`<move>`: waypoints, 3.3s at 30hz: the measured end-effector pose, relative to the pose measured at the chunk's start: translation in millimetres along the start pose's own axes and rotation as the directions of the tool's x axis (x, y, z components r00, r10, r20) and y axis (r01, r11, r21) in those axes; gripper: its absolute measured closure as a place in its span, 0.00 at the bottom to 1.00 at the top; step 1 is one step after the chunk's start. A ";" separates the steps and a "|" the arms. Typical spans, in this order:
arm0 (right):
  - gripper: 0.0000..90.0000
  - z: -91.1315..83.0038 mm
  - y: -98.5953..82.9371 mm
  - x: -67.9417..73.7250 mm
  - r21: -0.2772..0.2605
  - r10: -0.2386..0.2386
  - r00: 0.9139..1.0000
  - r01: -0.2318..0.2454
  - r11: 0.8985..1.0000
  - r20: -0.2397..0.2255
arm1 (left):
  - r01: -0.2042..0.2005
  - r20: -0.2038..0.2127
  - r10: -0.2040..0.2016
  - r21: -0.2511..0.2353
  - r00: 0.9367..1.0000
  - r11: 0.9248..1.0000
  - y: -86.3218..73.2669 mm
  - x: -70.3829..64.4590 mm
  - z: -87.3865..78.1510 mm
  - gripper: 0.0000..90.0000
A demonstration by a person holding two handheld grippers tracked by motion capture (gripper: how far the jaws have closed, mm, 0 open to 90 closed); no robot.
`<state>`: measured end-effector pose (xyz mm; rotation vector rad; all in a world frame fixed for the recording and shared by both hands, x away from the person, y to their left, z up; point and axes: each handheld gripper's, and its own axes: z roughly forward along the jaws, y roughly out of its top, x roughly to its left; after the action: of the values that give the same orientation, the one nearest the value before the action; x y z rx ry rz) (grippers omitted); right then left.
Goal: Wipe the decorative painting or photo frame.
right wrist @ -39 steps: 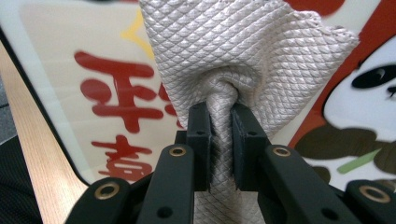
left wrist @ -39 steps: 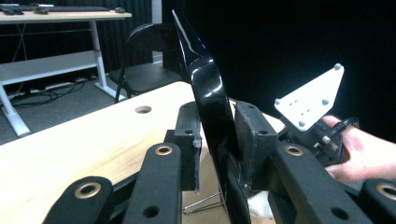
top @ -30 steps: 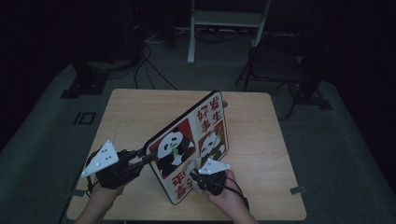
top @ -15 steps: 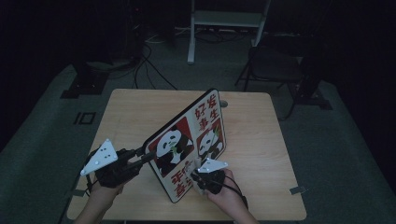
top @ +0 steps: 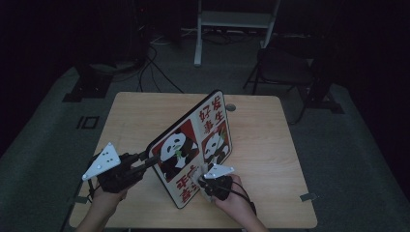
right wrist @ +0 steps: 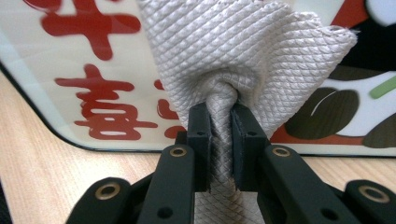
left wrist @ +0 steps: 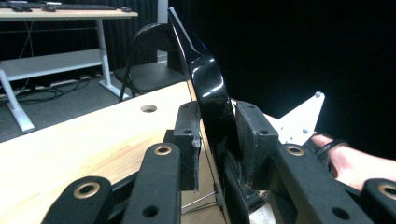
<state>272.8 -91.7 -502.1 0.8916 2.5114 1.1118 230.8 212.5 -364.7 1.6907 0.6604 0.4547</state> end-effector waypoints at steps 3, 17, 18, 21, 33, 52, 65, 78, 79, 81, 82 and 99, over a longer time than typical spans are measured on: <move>0.89 -7.5 5.6 -0.7 -0.030 0.004 1.000 -0.004 1.000 -0.001 | -0.001 0.000 0.001 -0.001 1.000 1.000 0.0 0.1 0.1 0.81; 0.88 -81.9 85.0 3.5 -0.322 -0.066 0.997 0.078 0.943 0.049 | 0.001 -0.011 -0.001 -0.001 1.000 1.000 -0.3 1.1 0.0 0.81; 0.88 -84.2 91.0 4.8 -0.334 -0.072 0.996 0.084 0.939 0.049 | 0.002 -0.012 -0.002 -0.002 1.000 1.000 -0.4 1.2 0.0 0.81; 0.88 -88.3 108.1 10.1 -0.374 -0.092 0.995 0.102 0.922 0.044 | 0.005 -0.014 -0.005 -0.004 1.000 1.000 -0.5 1.4 -0.1 0.82; 0.88 -90.1 150.8 34.0 -0.452 -0.159 0.987 0.152 0.879 0.022 | 0.003 -0.019 -0.003 -0.003 1.000 1.000 -0.3 1.7 -0.7 0.82; 0.88 -73.9 148.7 38.1 -0.418 -0.169 0.984 0.177 0.891 0.055 | -0.005 -0.029 0.005 -0.005 1.000 1.000 -1.0 1.4 -1.9 0.82; 0.88 -61.0 121.4 33.6 -0.366 -0.151 0.988 0.155 0.917 0.041 | 0.000 -0.019 0.000 -0.003 1.000 1.000 -0.8 1.9 -2.2 0.82; 0.88 -44.7 87.8 29.8 -0.301 -0.119 0.993 0.120 0.946 0.021 | 0.001 -0.016 -0.001 -0.001 1.000 1.000 -0.3 1.7 -2.2 0.82; 0.88 -43.3 84.8 29.5 -0.294 -0.116 0.993 0.116 0.949 0.017 | 0.000 -0.018 0.000 0.000 1.000 1.000 -0.2 1.5 -2.2 0.82; 0.88 -40.2 78.7 29.1 -0.278 -0.113 0.993 0.113 0.954 0.017 | 0.000 -0.017 0.000 0.001 1.000 1.000 -0.2 1.5 -2.2 0.82; 0.88 -38.6 75.6 29.2 -0.270 -0.111 0.994 0.111 0.956 0.016 | 0.000 -0.017 0.000 0.001 1.000 1.000 -0.2 1.5 -2.2 0.82; 0.88 -14.1 29.5 23.0 -0.141 -0.056 0.998 0.053 0.989 -0.023 | -0.004 -0.011 0.004 0.001 1.000 1.000 0.3 0.3 -2.2 0.82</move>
<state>261.2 -70.2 -470.5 0.7705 2.4273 1.2730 229.8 214.4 -363.9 1.6914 0.6655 0.4664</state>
